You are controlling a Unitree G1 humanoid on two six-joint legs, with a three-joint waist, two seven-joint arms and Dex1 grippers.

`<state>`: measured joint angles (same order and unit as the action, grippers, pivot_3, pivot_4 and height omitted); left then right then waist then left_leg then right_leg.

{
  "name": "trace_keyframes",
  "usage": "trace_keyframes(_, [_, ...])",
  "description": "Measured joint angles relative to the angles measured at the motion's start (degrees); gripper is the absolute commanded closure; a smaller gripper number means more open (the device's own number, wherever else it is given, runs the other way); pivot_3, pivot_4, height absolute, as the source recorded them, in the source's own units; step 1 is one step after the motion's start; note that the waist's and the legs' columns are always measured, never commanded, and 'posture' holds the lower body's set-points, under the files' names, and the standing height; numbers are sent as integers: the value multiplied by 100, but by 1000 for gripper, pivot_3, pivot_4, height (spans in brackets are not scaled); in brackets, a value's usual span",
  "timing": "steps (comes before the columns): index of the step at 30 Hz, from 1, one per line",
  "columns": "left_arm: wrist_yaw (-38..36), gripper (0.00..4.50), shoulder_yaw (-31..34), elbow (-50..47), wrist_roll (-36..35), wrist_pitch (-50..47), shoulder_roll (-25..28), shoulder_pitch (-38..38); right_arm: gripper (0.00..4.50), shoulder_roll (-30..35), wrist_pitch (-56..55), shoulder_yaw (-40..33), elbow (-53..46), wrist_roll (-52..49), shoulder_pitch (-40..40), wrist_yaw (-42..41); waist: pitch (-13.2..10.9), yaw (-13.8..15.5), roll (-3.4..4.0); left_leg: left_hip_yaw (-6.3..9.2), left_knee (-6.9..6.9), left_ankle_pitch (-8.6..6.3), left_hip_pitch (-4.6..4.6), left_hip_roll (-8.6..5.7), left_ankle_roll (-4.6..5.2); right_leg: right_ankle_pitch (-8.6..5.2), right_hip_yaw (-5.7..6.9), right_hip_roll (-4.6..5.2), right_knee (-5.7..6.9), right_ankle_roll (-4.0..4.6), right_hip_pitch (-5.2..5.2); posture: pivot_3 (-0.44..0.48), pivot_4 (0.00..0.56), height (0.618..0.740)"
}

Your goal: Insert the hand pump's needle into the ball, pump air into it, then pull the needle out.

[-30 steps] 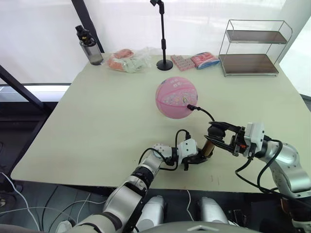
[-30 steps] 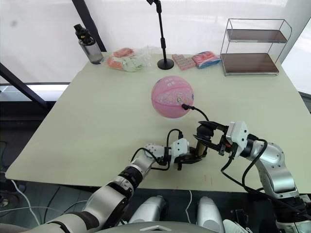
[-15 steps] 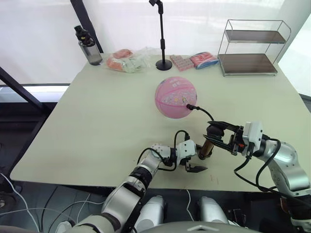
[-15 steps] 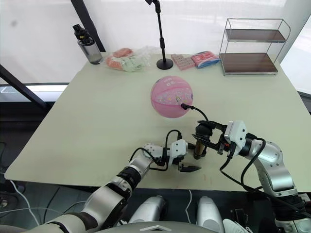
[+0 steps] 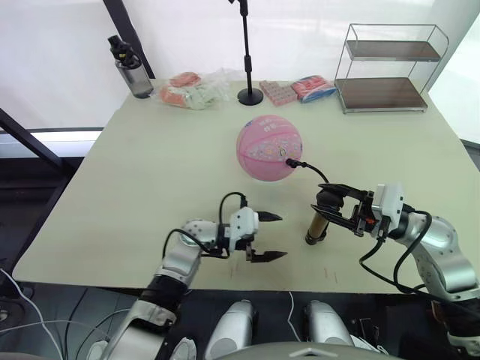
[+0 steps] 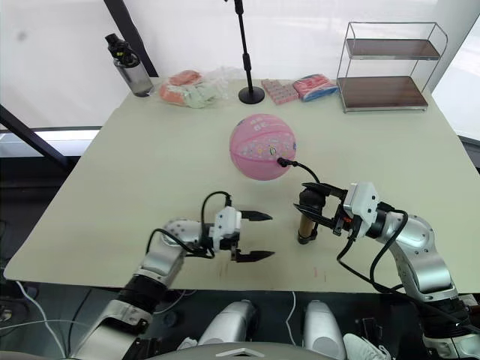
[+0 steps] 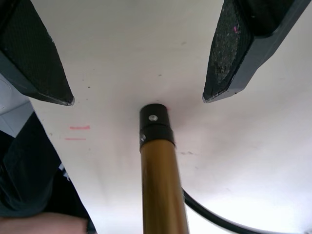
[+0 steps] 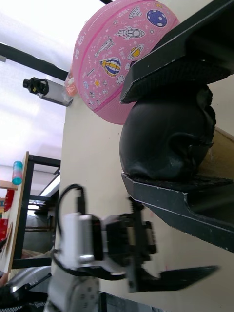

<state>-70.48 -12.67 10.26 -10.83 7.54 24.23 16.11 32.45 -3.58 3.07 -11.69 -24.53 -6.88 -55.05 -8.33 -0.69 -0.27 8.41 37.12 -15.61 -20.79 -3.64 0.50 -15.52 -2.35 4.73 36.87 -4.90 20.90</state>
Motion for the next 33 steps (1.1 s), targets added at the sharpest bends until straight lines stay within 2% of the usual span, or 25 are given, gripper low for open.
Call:
trace_keyframes(2, [-112, 22, 370, -506, -453, -302, 348, -44, 2677, 11, 94, 8, -10, 0, -80, 4, -11, 0, 6, -3, 0, 0, -2, 0, 0, 0, -2, 2, -1, 0, 2, 0, 150, 740])
trace_keyframes(4, [-177, 22, 426, -632, -611, -410, 431, -76, 2677, 13, 114, 15, -20, -1, -105, 7, -17, 0, 4, -5, -1, 0, -3, -1, 0, 0, -2, 4, -1, 0, 4, 0, 150, 740])
trace_keyframes(5, [-394, 22, 511, -879, -914, -601, 695, -181, 2677, 14, 194, 27, -38, -10, -174, 14, -40, -13, -7, -6, -1, 0, -11, 2, 0, 0, -4, 2, -1, 1, 14, 0, 150, 740])
trace_keyframes(10, [-788, 22, 979, -1164, -1540, -975, 1194, -201, 2677, 135, 344, 32, 26, 30, -490, 23, -76, -13, 17, -12, 7, 2, -59, 2, -3, 7, -11, 0, 9, 8, 67, 0, 150, 740])
trace_keyframes(13, [-951, 22, 1221, -1164, -1767, -1077, 1396, -192, 2677, 565, 354, -157, 282, 251, -942, -69, -88, -1, 26, -7, 16, 19, -113, -2, -30, 9, -4, 1, 18, 9, 115, 0, 150, 740])
trace_keyframes(16, [-975, 22, 1223, -1169, -1813, -1093, 1405, -184, 2677, 669, 282, -280, 537, 410, -1207, -137, -89, -18, 26, -18, 12, 21, -165, -4, -34, 8, -14, 4, 15, 9, 173, 0, 150, 740])
trace_keyframes(20, [-855, 22, 1224, -1268, -1915, -1205, 1322, -121, 2677, 1061, -880, -275, 1522, 1396, -1859, -197, -92, -38, 26, -24, 23, 23, -193, -7, -37, 9, -16, 5, 24, 8, 202, 0, 150, 740])
trace_keyframes(24, [-785, 22, 1227, -1389, -1992, -1269, 1307, -113, 2677, 1138, -1760, -42, 2066, 2218, -1865, 27, -92, -30, 26, -21, 20, 24, -193, -6, -38, 9, -12, 1, 24, 9, 203, 0, 150, 740])
trace_keyframes(27, [-720, 22, 1253, -1422, -2010, -1332, 1308, -99, 2677, 1102, -2681, 257, 2380, 3148, -1832, 601, -93, -31, 25, -34, 30, 26, -193, -10, -41, 9, -24, 3, 45, 9, 210, 0, 150, 740])
trace_keyframes(31, [-695, 22, 1267, -1428, -2051, -1357, 1312, -92, 2677, 1073, -3291, 565, 2406, 3652, -1647, 824, -93, -32, 21, -37, 33, 31, -189, -9, -49, 9, -30, 1, 81, 9, 220, 0, 150, 740])
trace_keyframes(33, [-694, 0, 1270, -1428, -2085, -1393, 1318, -80, 1764, 1014, -3368, 648, 2396, 3643, -1571, 811, -93, -32, 21, -35, 33, 35, -183, -8, -56, 9, -31, -1, 93, 10, 220, 0, 150, 740])
